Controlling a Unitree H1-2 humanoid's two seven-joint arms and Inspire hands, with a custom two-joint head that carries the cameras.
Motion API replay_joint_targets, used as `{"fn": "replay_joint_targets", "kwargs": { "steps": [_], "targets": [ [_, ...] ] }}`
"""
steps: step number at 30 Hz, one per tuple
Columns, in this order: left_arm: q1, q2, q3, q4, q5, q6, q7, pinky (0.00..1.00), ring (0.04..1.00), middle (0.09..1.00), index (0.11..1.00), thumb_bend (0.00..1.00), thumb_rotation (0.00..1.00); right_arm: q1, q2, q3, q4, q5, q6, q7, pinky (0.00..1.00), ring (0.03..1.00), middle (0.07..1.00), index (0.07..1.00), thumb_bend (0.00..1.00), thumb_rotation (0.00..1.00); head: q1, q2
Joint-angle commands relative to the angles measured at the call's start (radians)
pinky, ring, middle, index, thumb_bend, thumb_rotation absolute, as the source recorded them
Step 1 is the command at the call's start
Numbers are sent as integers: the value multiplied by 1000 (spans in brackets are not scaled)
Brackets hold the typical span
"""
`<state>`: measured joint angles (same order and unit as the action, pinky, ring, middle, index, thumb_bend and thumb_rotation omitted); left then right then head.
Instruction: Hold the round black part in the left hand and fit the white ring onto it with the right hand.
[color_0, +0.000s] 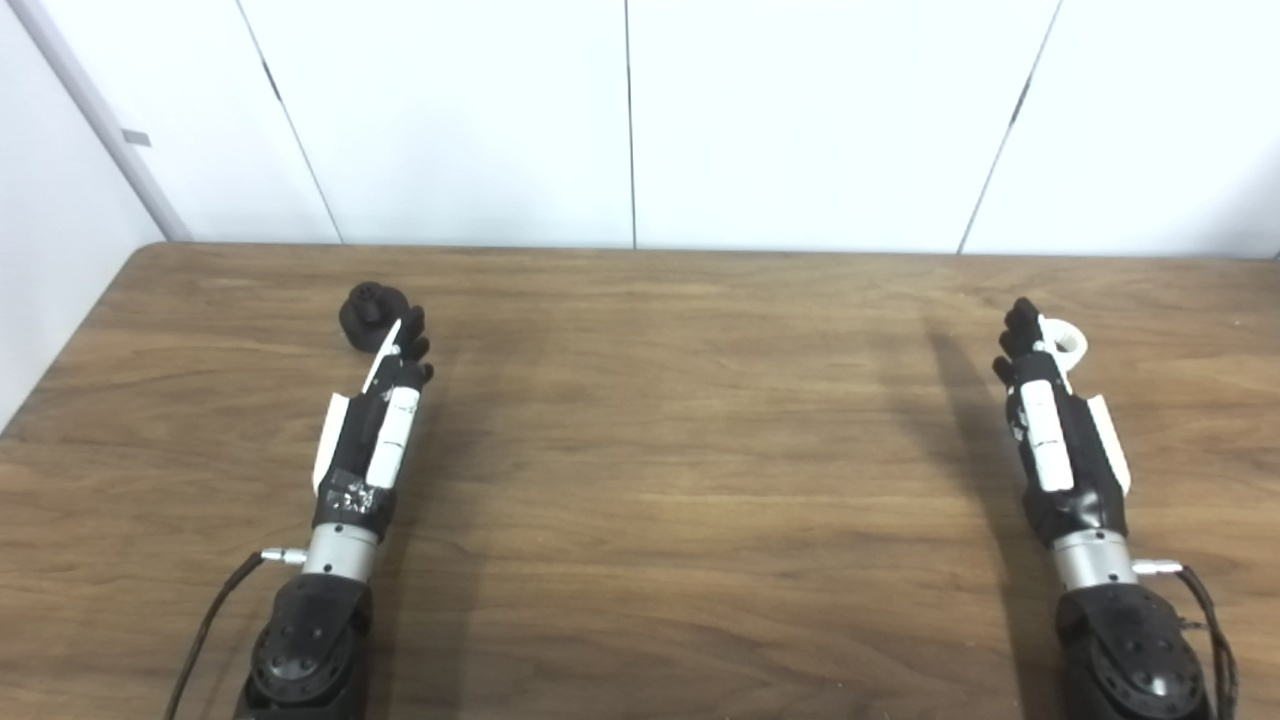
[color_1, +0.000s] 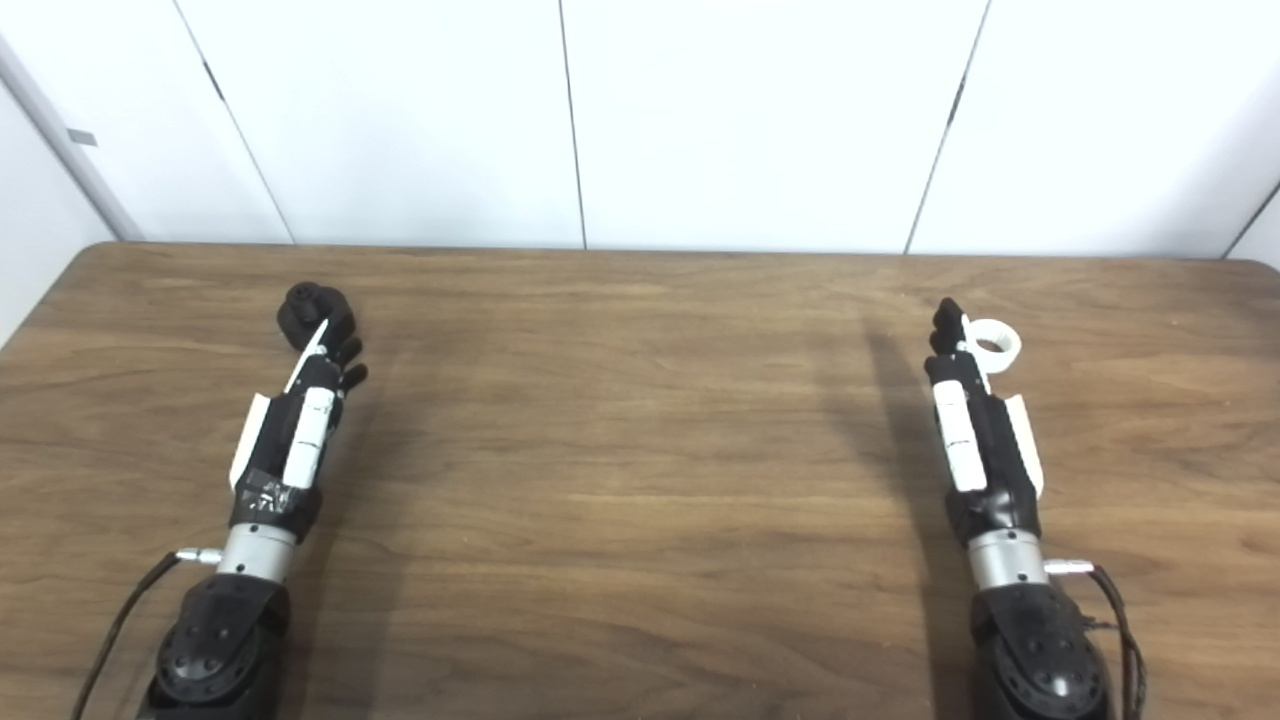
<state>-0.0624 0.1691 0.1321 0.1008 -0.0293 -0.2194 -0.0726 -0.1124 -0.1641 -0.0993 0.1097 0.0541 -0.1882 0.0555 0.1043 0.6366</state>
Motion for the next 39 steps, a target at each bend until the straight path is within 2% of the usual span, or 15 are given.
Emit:
{"fn": "replay_joint_targets", "kwargs": {
  "steps": [1, 6, 10, 13, 16, 18, 19, 21, 22, 24, 26, 28, 32, 37, 39],
  "targets": [
    [31, -13, -5, 67, -2, -46, 12, 949, 978, 991, 981, 652, 908, 35, 7, 6, 61, 7, -41, 8, 977, 1000, 1000, 1000, 331, 948, -3, -2],
    [34, -6, -5, 65, -6, -48, 6, 945, 982, 996, 988, 674, 906, 42, 11, 7, 61, 9, -48, 11, 979, 1000, 1000, 1000, 352, 937, 0, 4],
    [33, 1, -5, 61, -1, -38, 5, 944, 981, 996, 987, 666, 916, 44, 15, 11, 40, 13, -28, 16, 996, 1000, 1000, 1000, 342, 953, 3, 3],
    [27, -3, -6, 71, 7, -44, 12, 937, 978, 993, 984, 660, 916, 38, 16, 9, 47, 5, -32, 8, 993, 1000, 1000, 1000, 328, 951, 29, -16],
    [24, -8, -8, 85, 47, -67, 40, 919, 968, 984, 973, 595, 877, 35, 15, 3, 59, 27, -27, 17, 999, 1000, 1000, 1000, 343, 916, 37, -34],
    [26, -9, -8, 85, 120, -76, 90, 855, 927, 947, 940, 604, 757, 36, 12, 5, 66, 27, -39, 21, 990, 1000, 1000, 1000, 320, 922, 30, -42],
    [25, -10, -5, 91, 133, -98, 106, 842, 917, 937, 932, 605, 733, 38, 12, 6, 67, 26, -44, 22, 988, 1000, 1000, 1000, 316, 922, 29, -45],
    [22, -10, -1, 108, 159, -149, 139, 796, 857, 873, 887, 632, 527, 40, 9, 10, 71, 14, -51, 22, 993, 1000, 1000, 1000, 310, 943, 39, -51],
    [19, -12, 3, 117, 168, -178, 157, 785, 843, 859, 877, 640, 490, 41, 9, 9, 78, 11, -61, 22, 995, 1000, 1000, 1000, 310, 951, 48, -58],
    [14, -13, 7, 128, 192, -215, 186, 746, 794, 807, 830, 691, 353, 41, 10, 7, 86, 11, -71, 22, 999, 1000, 1000, 1000, 317, 947, 59, -60],
    [9, -9, 8, 131, 219, -240, 224, 723, 772, 784, 809, 711, 306, 43, 9, 6, 83, 10, -66, 21, 1000, 1000, 1000, 1000, 323, 944, 65, -64],
    [3, 4, -5, 125, 250, -249, 280, 711, 756, 775, 812, 736, 246, 44, 9, 5, 79, 14, -55, 22, 1000, 1000, 1000, 1000, 332, 944, 74, -69],
    [-18, 62, -64, 142, 364, -250, 456, 697, 749, 784, 829, 802, 213, 39, 9, 1, 96, 24, -67, 26, 1000, 1000, 1000, 1000, 336, 930, 89, -81],
    [-58, 156, -197, 211, 508, -250, 729, 761, 820, 847, 883, 841, 120, 39, 7, -1, 106, 27, -68, 29, 1000, 1000, 1000, 1000, 326, 931, 121, -99],
    [-80, 180, -230, 254, 570, -250, 821, 794, 850, 878, 910, 862, 107, 38, 8, -5, 114, 42, -72, 33, 1000, 1000, 1000, 1000, 318, 901, 136, -105]
  ]
}}
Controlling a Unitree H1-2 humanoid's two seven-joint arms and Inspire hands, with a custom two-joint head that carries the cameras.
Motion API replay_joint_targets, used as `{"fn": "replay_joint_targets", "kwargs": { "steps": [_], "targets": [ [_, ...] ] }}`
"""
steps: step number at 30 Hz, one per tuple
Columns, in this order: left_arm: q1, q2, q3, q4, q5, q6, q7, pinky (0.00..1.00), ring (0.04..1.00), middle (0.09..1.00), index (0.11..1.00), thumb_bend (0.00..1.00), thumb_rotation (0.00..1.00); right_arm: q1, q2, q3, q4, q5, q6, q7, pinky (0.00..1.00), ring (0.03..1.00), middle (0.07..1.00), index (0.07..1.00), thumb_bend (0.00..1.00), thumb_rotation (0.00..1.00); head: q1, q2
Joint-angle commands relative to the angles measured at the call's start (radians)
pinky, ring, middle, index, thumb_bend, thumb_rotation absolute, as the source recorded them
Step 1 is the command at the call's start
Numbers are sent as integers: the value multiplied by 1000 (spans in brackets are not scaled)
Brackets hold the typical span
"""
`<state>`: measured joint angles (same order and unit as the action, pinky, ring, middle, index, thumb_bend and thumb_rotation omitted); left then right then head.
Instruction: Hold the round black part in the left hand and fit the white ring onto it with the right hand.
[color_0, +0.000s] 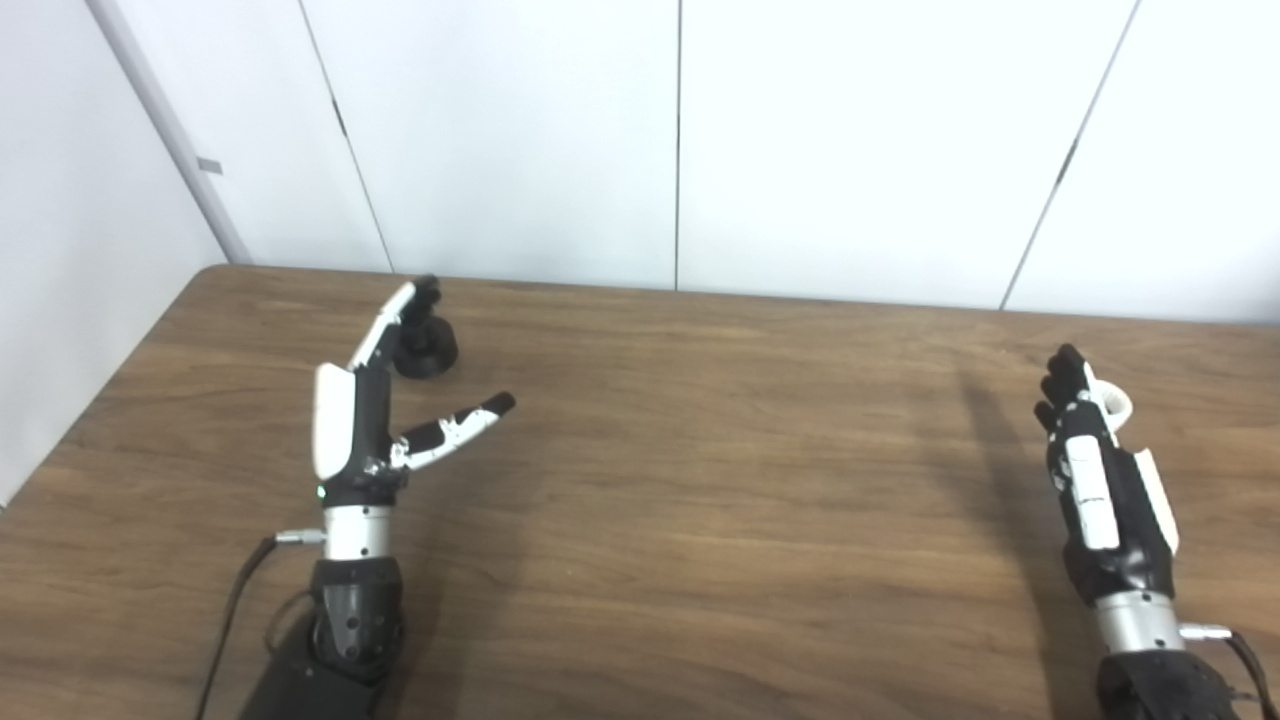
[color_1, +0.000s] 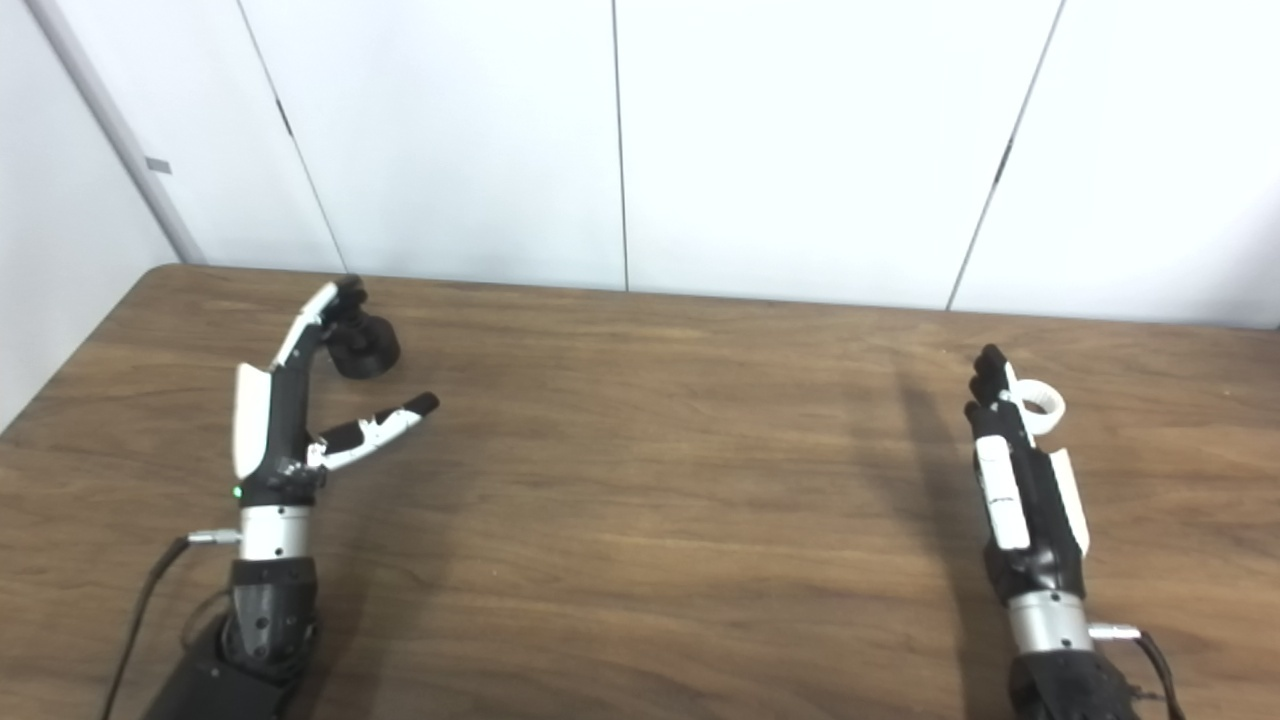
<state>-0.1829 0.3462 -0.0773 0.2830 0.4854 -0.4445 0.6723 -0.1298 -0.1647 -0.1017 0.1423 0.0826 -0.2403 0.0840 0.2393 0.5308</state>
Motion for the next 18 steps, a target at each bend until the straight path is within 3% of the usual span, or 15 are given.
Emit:
{"fn": "replay_joint_targets", "kwargs": {
  "steps": [1, 4, 8, 11, 16, 18],
  "targets": [
    [29, 13, -32, 94, 81, -25, 114, 826, 880, 908, 924, 867, 111, 55, 7, -2, 85, 14, -26, 7, 1000, 1000, 1000, 1000, 312, 898, 4, -1],
    [-4, 33, -38, 153, 130, -25, 183, 855, 911, 943, 954, 874, 105, 55, 2, 2, 93, 11, -36, 10, 1000, 1000, 1000, 1000, 329, 918, 12, -9],
    [-32, 49, -19, 198, 133, -25, 181, 853, 924, 964, 975, 880, 170, 54, -1, 3, 99, 11, -42, 12, 995, 1000, 1000, 1000, 338, 920, 30, -16],
    [-48, 59, 18, 208, 66, -17, 96, 877, 947, 986, 992, 891, 179, 57, -5, 5, 94, 13, -37, 14, 991, 1000, 1000, 1000, 311, 924, 44, -19],
    [-69, 91, 76, 197, -56, 74, -114, 878, 976, 1000, 1000, 954, 280, 59, -5, 4, 94, 7, -36, 6, 994, 1000, 1000, 1000, 314, 930, 56, -16],
    [-75, 116, 90, 175, -93, 140, -214, 896, 984, 1000, 1000, 988, 326, 61, -6, 5, 93, 4, -42, 5, 988, 1000, 1000, 1000, 320, 933, 61, -14]
  ]
}}
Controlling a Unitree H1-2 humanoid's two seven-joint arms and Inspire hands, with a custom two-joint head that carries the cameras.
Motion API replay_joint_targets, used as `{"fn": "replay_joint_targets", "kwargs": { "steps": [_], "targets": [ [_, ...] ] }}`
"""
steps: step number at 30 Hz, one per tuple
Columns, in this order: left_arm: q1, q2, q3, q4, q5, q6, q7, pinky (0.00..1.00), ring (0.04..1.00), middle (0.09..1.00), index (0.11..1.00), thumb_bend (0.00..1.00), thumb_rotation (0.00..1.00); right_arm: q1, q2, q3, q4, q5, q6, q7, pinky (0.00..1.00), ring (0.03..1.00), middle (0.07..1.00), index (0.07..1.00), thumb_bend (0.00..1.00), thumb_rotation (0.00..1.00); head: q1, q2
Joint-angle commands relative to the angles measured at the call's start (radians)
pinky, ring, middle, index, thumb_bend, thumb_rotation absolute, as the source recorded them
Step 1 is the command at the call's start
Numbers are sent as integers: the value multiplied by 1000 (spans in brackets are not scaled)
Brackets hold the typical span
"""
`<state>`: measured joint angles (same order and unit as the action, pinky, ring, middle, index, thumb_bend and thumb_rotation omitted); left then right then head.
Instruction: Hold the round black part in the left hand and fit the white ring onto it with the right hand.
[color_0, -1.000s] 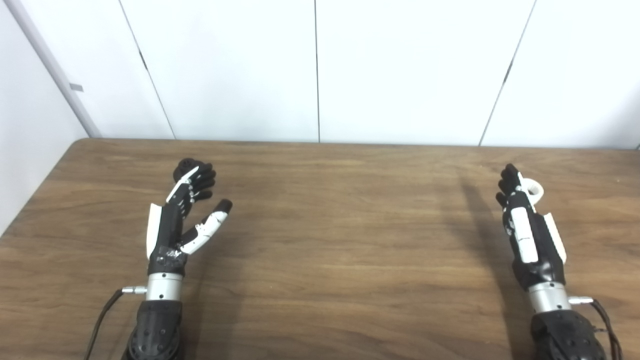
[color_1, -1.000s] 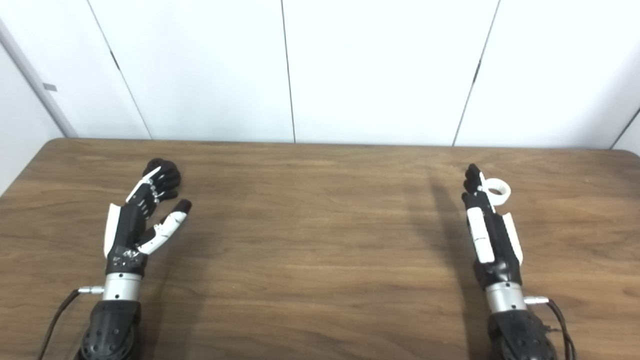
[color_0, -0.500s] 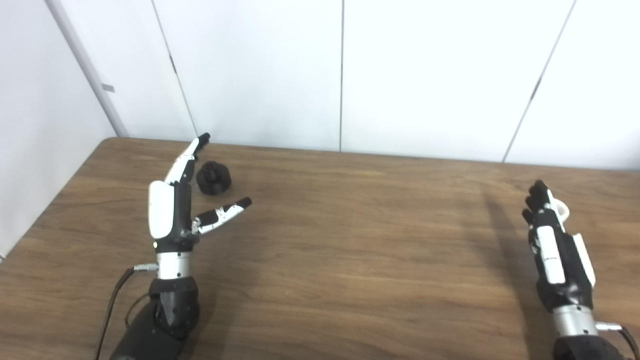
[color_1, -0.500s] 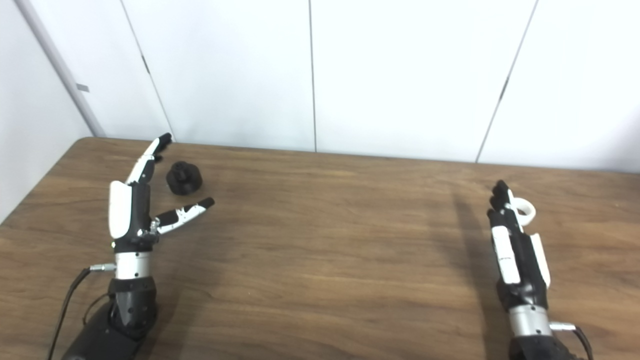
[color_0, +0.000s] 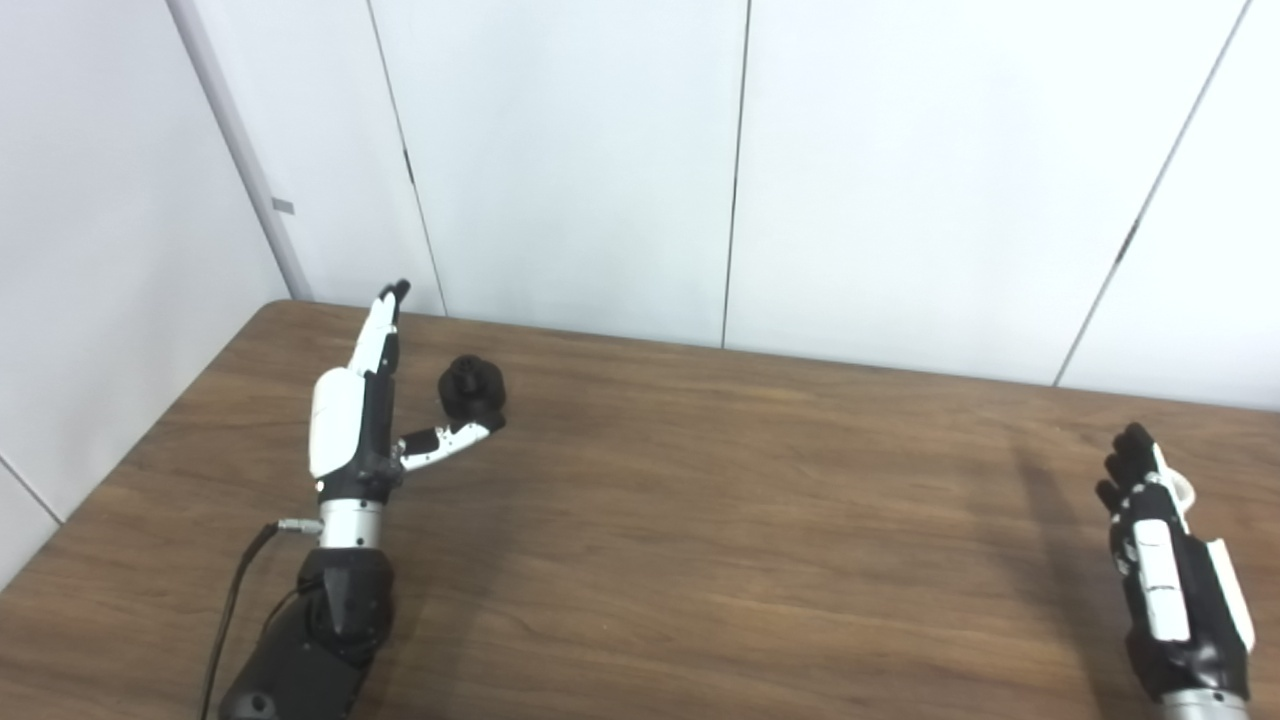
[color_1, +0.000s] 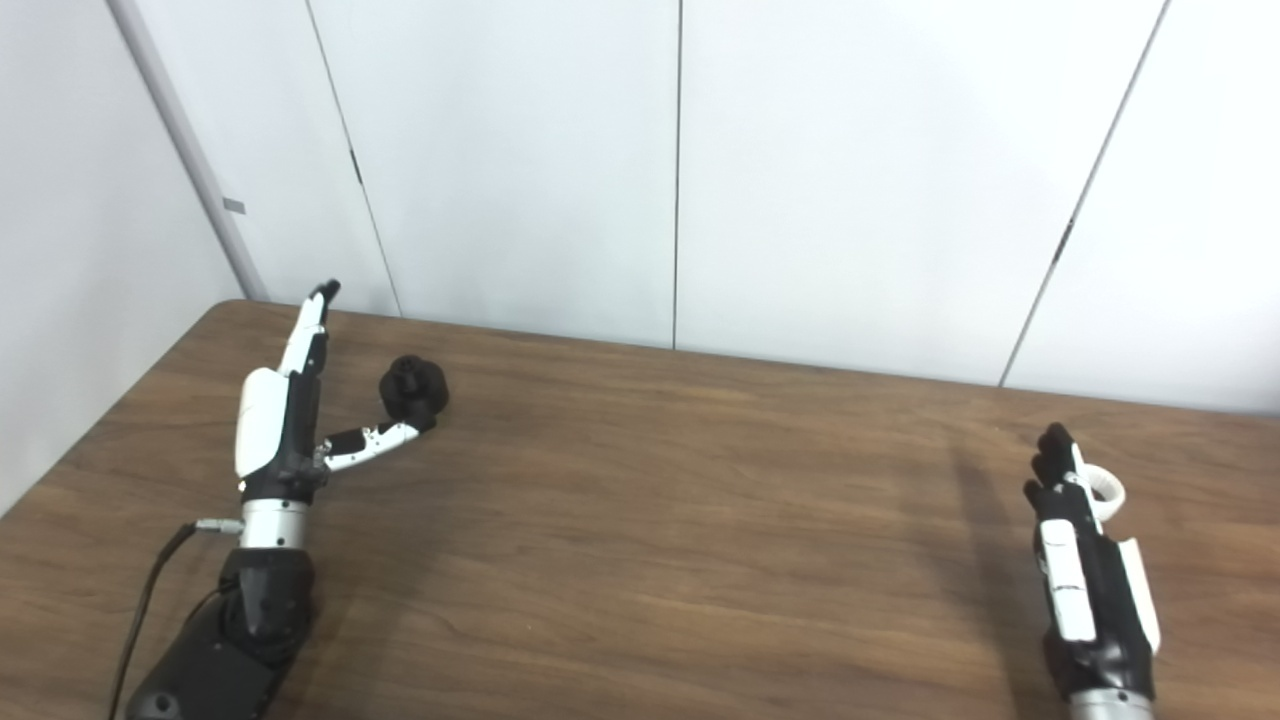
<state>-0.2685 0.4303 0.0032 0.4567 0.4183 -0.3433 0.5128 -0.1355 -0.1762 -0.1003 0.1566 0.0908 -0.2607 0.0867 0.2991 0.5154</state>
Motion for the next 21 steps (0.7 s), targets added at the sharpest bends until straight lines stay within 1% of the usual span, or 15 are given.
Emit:
{"fn": "replay_joint_targets", "kwargs": {
  "steps": [1, 2, 3, 5, 6, 7, 9, 12, 14, 18, 21],
  "targets": [
    [7, 42, 18, -7, -45, 71, -99, 912, 988, 1000, 996, 996, 325, 67, 7, 2, 77, 1, -22, 4, 978, 1000, 1000, 1000, 317, 923, 3, 3],
    [1, 54, 26, -12, -69, 107, -146, 914, 988, 1000, 994, 997, 324, 68, 7, 2, 75, 5, -22, 6, 977, 1000, 1000, 1000, 317, 919, 4, 3],
    [-2, 60, 34, -15, -84, 130, -178, 913, 987, 1000, 991, 1000, 326, 68, 7, 2, 73, 7, -22, 7, 978, 1000, 1000, 1000, 316, 916, 5, 3],
    [-21, 88, 52, 16, -156, 142, -273, 915, 991, 1000, 988, 1000, 310, 69, 8, 2, 72, 11, -29, 9, 977, 1000, 1000, 1000, 309, 915, 8, 6],
    [-26, 95, 60, 27, -178, 142, -303, 913, 994, 1000, 986, 1000, 290, 69, 8, 2, 72, 11, -33, 9, 970, 1000, 1000, 1000, 300, 912, 7, 7],
    [-35, 105, 73, 37, -211, 169, -346, 912, 995, 1000, 985, 1000, 284, 69, 7, 2, 74, 11, -36, 9, 967, 1000, 1000, 1000, 297, 911, 6, 8],
    [-47, 120, 89, 51, -242, 207, -399, 913, 991, 1000, 968, 997, 282, 70, 6, 1, 74, 3, -33, 3, 970, 1000, 1000, 999, 297, 909, 5, 11],
    [-62, 144, 95, 87, -256, 214, -446, 933, 994, 995, 945, 997, 281, 74, 6, 2, 68, 16, -34, 12, 973, 1000, 1000, 1000, 297, 908, 7, 14],
    [-70, 157, 91, 106, -259, 206, -471, 935, 995, 991, 933, 1000, 277, 76, 5, 2, 64, 17, -34, 12, 972, 1000, 1000, 1000, 292, 908, 11, 16],
    [-78, 169, 83, 121, -259, 183, -499, 926, 988, 982, 922, 1000, 257, 78, 2, 2, 60, 13, -33, 13, 970, 1000, 1000, 1000, 297, 910, 14, 18],
    [-96, 183, 62, 153, -227, 152, -499, 909, 973, 971, 914, 987, 244, 78, 2, 2, 59, 28, -30, 23, 965, 1000, 1000, 1000, 294, 899, 14, 17]
  ]
}}
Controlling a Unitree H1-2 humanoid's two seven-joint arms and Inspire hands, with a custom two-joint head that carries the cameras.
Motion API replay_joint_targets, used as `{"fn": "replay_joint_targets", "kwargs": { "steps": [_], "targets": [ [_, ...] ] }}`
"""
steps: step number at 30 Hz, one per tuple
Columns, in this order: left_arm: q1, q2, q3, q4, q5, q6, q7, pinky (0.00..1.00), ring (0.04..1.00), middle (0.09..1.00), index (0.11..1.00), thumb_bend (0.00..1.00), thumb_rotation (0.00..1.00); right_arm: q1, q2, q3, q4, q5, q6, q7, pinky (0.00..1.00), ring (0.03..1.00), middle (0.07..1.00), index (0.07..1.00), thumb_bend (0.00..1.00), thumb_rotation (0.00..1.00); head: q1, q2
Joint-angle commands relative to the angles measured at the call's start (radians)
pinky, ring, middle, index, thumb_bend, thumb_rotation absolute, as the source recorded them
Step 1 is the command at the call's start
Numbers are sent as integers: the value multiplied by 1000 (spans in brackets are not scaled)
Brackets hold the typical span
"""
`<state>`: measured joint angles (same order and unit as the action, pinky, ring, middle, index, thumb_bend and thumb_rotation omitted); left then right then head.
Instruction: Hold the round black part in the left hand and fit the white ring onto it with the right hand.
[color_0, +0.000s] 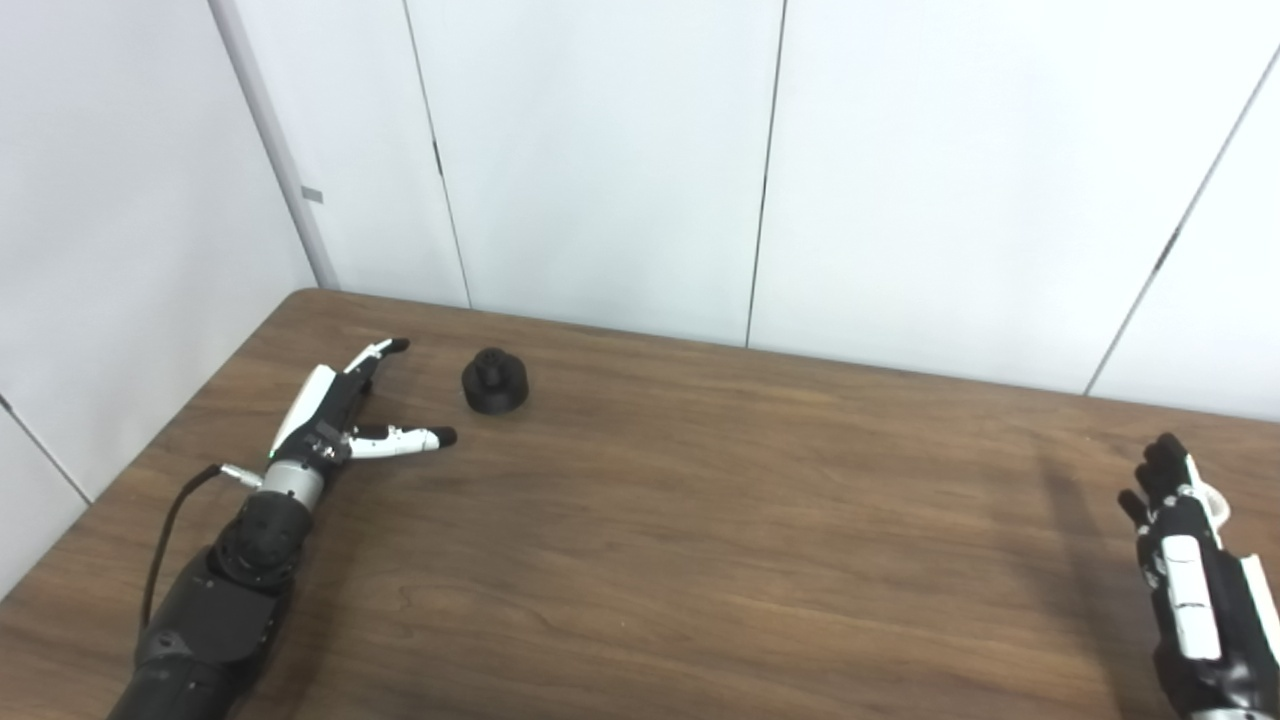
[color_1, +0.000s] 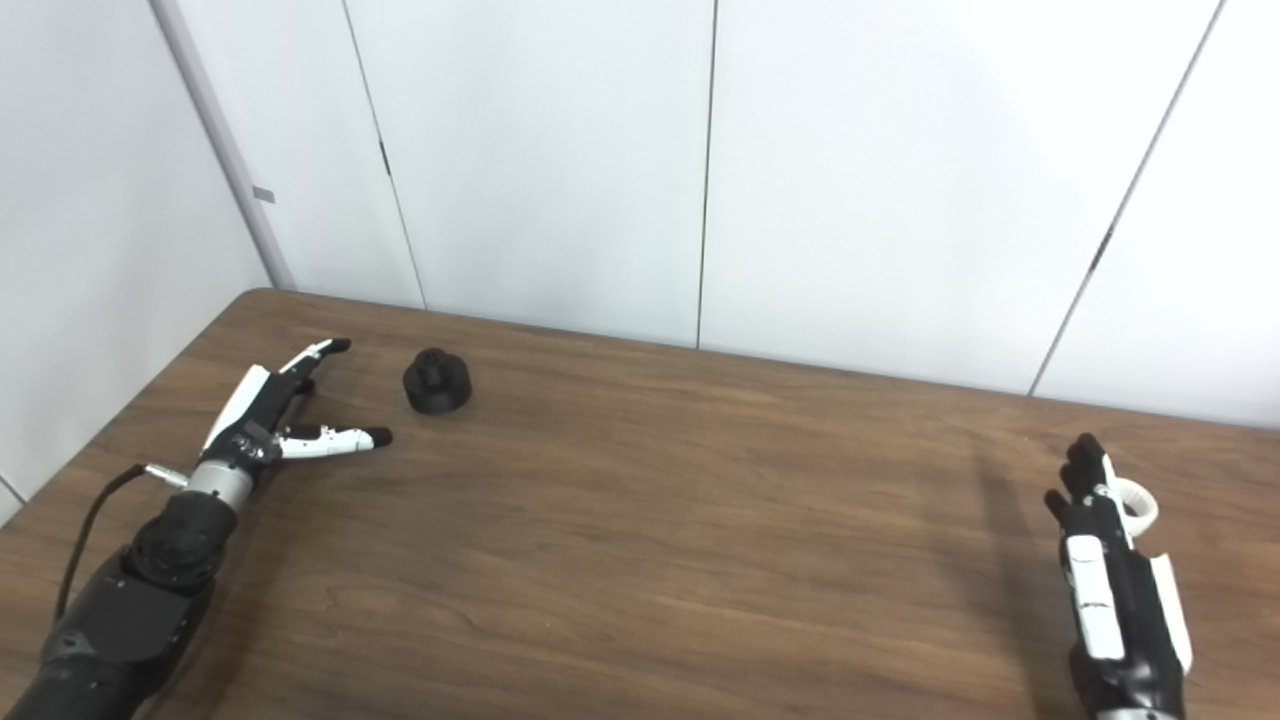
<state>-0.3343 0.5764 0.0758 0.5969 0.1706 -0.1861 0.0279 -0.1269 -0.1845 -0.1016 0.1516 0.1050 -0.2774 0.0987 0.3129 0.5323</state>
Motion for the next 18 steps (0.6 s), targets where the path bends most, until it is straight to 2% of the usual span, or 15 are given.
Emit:
{"fn": "replay_joint_targets", "kwargs": {
  "steps": [1, 10, 14, 18],
  "targets": [
    [-37, 42, -18, 21, 31, -7, -14, 908, 970, 967, 906, 980, 243, 70, 10, 3, 63, 15, -12, 12, 963, 1000, 1000, 1000, 289, 891, -1, 2],
    [-86, 51, -59, 95, 79, -35, -1, 889, 931, 920, 816, 986, 228, 77, 11, 2, 47, 13, -10, 10, 958, 1000, 1000, 1000, 277, 890, -6, 3],
    [-106, 53, -95, 147, 111, -81, 2, 831, 895, 904, 801, 974, 170, 85, 11, 2, 31, 13, 3, 9, 965, 1000, 1000, 1000, 270, 890, -13, 4],
    [-130, 48, -123, 191, 130, -107, 8, 839, 893, 895, 797, 974, 146, 94, 10, 1, 22, 2, 3, 3, 966, 1000, 1000, 1000, 283, 898, -20, 9]
  ]
}}
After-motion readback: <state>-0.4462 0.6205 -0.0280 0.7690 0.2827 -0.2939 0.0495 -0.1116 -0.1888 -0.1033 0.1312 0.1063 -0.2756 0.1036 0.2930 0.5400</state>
